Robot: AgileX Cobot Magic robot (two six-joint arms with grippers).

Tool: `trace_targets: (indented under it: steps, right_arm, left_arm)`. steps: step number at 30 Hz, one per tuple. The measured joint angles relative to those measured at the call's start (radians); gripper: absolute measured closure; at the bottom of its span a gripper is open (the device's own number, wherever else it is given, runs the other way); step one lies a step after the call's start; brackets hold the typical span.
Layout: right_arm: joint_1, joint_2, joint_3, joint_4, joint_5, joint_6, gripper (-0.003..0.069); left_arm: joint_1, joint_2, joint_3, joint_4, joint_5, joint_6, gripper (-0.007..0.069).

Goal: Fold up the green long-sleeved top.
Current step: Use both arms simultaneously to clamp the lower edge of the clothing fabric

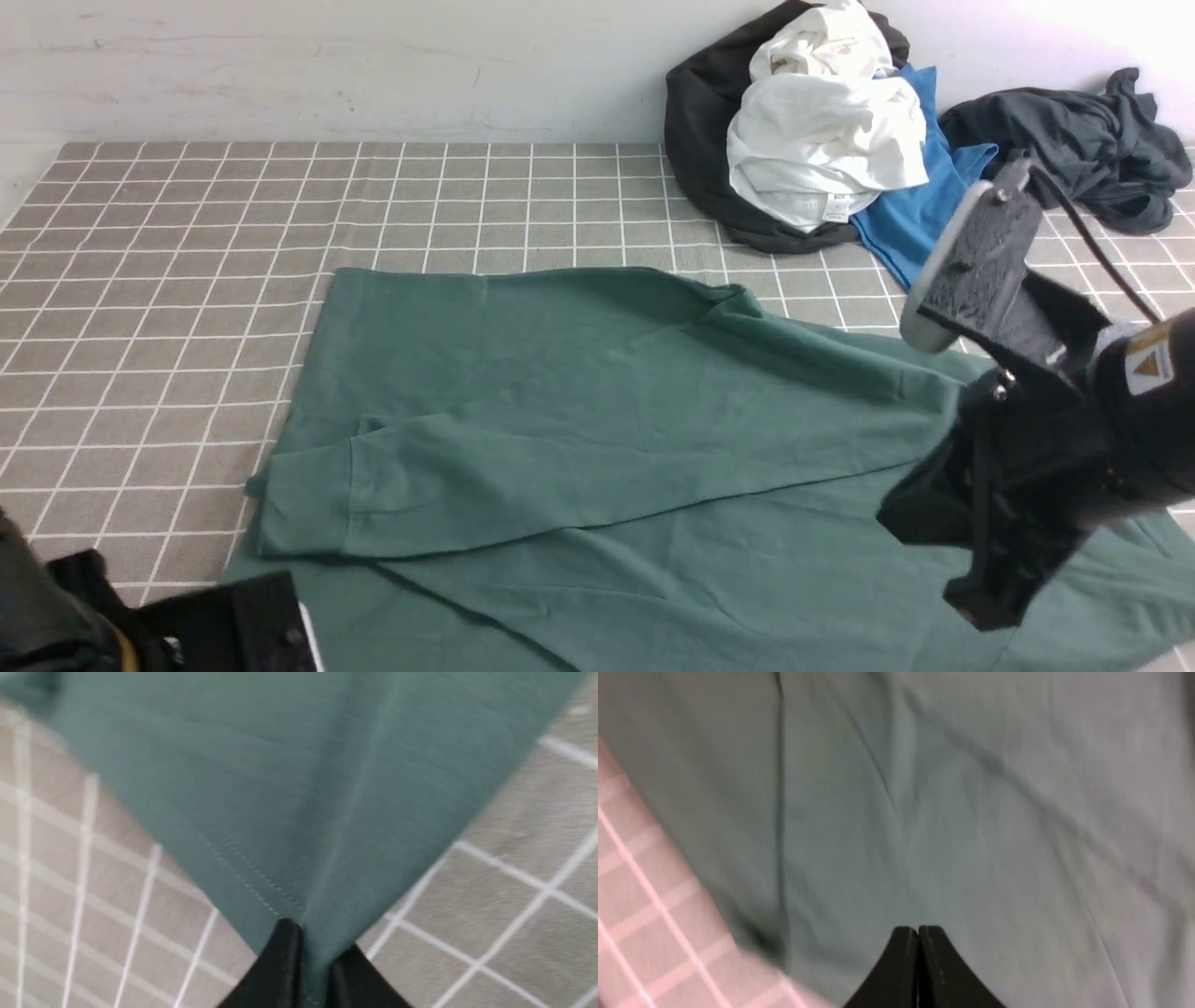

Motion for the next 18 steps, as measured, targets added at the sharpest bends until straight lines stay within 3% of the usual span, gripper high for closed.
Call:
trace_targets:
  steps: [4,11,13,18]
  right_arm:
    - [0.0,0.011,0.088,-0.204,0.004,0.102,0.0517]
    - [0.0,0.097,0.31,-0.429,-0.167,0.13,0.0259]
    - [0.0,0.123,0.369,-0.496,-0.241,0.11,0.0226]
    - [0.0,0.156,0.432,-0.591,-0.324,0.101,0.0229]
  left_arm:
    - [0.092,-0.113,0.0,0.006,-0.003,-0.02,0.0603]
    - [0.148,-0.211,0.002,-0.026,-0.05,-0.028,0.0601]
    - [0.149,-0.212,0.002,-0.043,-0.073,-0.03,0.0601]
    - [0.149,-0.208,0.002,-0.056,-0.081,-0.043,0.0601]
